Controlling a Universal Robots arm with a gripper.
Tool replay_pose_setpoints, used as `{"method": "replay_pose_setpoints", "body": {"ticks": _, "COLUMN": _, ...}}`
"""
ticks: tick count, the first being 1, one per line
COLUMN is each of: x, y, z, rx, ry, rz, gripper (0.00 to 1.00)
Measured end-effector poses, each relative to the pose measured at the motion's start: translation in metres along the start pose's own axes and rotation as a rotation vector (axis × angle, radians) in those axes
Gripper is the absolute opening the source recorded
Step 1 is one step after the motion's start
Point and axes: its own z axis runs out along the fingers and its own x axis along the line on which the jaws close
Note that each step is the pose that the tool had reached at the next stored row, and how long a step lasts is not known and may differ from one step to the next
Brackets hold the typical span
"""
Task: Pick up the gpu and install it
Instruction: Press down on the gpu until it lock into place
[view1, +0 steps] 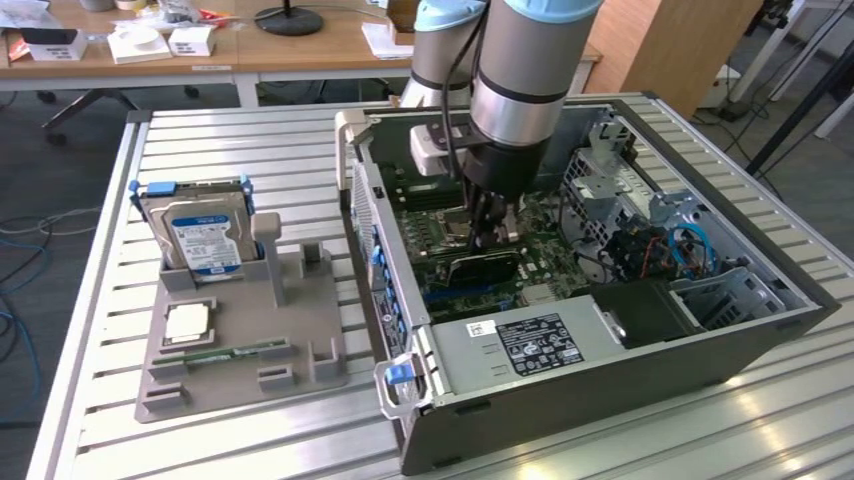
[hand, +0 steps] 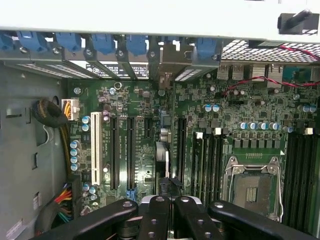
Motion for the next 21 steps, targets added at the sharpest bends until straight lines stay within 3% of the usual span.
{"method": "replay_pose_setpoints", "body": {"ticks": 21, "x": -0.0045, "y": 0.0014, "z": 0.0062, "rx": -0.0002, "ry": 0.0002, "rz": 0.0, "gripper": 0.1}}
